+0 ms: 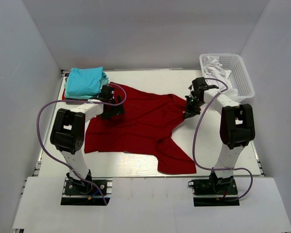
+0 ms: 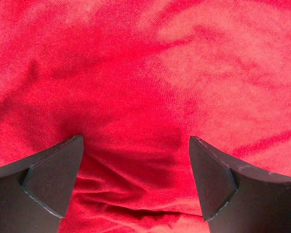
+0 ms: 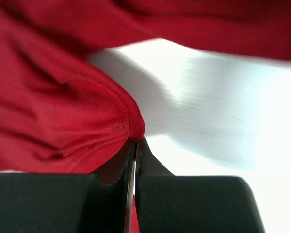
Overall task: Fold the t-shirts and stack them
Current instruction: Flatten out the tshirt
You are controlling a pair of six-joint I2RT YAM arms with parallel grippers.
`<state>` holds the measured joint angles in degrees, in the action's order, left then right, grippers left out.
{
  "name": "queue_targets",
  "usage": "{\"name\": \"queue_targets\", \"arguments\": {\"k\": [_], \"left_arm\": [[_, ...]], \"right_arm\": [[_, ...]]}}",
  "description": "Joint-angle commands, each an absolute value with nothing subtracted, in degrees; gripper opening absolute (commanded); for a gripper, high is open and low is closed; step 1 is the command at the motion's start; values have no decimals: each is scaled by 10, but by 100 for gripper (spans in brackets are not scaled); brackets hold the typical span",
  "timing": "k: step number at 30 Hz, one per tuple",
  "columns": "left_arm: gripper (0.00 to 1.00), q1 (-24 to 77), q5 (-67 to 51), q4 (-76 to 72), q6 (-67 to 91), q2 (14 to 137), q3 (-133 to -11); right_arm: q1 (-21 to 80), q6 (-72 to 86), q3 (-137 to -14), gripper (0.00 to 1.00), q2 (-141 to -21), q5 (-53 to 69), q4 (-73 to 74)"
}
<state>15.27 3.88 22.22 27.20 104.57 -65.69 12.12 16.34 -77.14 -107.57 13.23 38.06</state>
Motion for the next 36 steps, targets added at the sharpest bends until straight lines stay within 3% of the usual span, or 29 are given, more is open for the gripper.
{"name": "queue_targets", "arguments": {"k": [1,7,16,25,27,28,31,34,35,36], "left_arm": [[100,150,50,215,259,1042,-650],[100,150,43,204,240,1047,-656],[100,150,25,199,221,1036,-656],[100,150,31,209,221,1042,-669],[100,150,26,209,221,1047,-669],[100,150,25,209,221,1047,-674],[100,156,19,209,221,1047,-674],[100,161,19,215,221,1052,-685],[100,161,19,215,221,1052,-686],[100,161,19,215,221,1052,-686]], "right_arm": [[107,144,-799,0,-1076,21,450],[86,149,-836,0,-1109,-139,483],[60,153,-906,0,-1179,-267,511],[30,152,-911,0,-1178,-280,498],[34,143,-909,13,-1170,-268,494],[35,133,-905,26,-1151,-237,487],[40,117,-877,45,-1124,-144,463],[48,106,-842,70,-1067,-98,444],[58,112,-838,90,-1059,-94,447],[61,116,-831,90,-1033,-94,452]]}}
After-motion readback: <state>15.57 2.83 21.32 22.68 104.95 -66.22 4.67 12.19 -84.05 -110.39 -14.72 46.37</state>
